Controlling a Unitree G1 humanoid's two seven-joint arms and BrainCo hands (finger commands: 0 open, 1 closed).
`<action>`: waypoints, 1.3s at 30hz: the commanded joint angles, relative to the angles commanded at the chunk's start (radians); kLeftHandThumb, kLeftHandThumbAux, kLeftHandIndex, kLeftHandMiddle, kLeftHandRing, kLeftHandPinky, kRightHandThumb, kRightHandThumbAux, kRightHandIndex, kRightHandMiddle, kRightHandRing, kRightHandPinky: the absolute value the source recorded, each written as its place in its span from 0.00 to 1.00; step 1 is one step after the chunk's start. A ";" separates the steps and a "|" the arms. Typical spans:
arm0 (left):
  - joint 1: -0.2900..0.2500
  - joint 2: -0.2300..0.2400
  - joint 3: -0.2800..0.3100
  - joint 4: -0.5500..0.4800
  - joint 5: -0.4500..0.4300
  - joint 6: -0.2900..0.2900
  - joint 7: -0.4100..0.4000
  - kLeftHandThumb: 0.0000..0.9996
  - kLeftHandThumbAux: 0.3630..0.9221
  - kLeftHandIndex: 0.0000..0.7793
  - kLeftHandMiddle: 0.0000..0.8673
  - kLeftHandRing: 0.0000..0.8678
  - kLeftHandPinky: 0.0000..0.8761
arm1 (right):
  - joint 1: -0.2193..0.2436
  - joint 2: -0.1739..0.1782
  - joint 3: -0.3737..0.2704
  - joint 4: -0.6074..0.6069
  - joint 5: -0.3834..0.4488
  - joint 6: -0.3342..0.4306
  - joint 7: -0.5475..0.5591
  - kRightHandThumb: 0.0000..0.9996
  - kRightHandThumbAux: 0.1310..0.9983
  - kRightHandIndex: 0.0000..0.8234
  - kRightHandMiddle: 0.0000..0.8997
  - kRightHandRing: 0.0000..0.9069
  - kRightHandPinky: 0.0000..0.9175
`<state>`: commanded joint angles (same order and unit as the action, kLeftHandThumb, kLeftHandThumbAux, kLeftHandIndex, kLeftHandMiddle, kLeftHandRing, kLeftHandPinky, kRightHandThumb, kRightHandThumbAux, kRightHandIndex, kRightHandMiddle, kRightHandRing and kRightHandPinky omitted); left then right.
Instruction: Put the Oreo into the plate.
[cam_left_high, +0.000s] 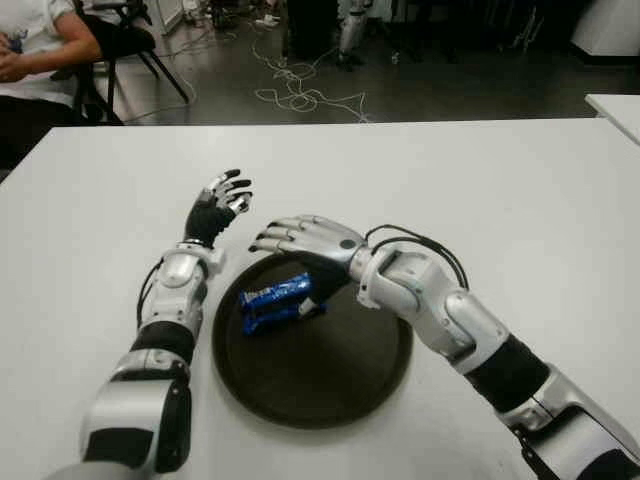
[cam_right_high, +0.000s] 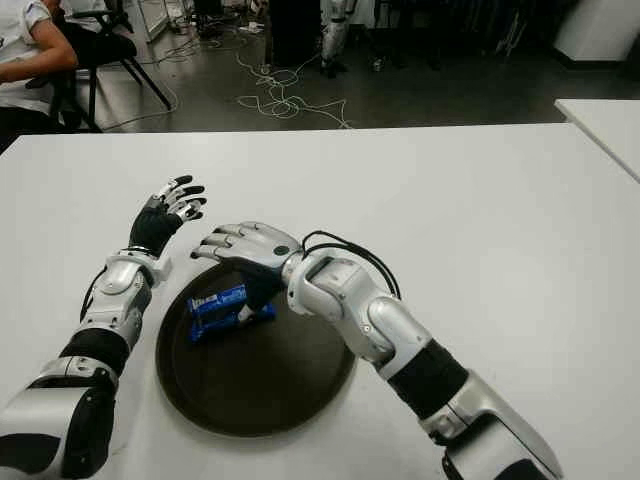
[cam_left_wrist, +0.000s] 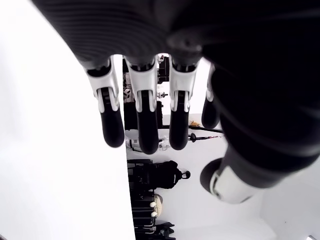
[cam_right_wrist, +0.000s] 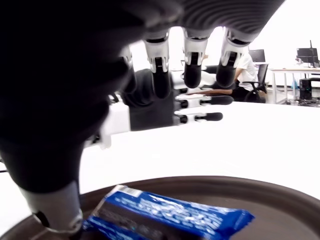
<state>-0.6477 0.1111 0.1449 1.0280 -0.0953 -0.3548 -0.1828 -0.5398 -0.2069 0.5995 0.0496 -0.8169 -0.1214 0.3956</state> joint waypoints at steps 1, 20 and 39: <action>0.000 0.000 0.001 0.000 -0.001 0.001 -0.001 0.08 0.67 0.24 0.29 0.26 0.26 | 0.001 -0.004 -0.006 -0.002 0.004 0.000 0.000 0.00 0.74 0.00 0.01 0.04 0.08; 0.000 0.001 0.005 0.011 0.002 -0.009 0.004 0.05 0.68 0.22 0.27 0.26 0.29 | -0.036 -0.136 -0.268 0.219 0.175 -0.065 -0.159 0.00 0.74 0.03 0.10 0.10 0.10; -0.004 0.002 0.001 0.024 0.003 -0.019 -0.004 0.05 0.68 0.21 0.26 0.25 0.27 | -0.121 0.059 -0.690 0.966 0.677 -0.239 -0.494 0.00 0.85 0.39 0.44 0.47 0.51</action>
<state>-0.6521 0.1128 0.1463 1.0516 -0.0922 -0.3742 -0.1867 -0.6613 -0.1475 -0.0909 1.0156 -0.1397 -0.3603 -0.0983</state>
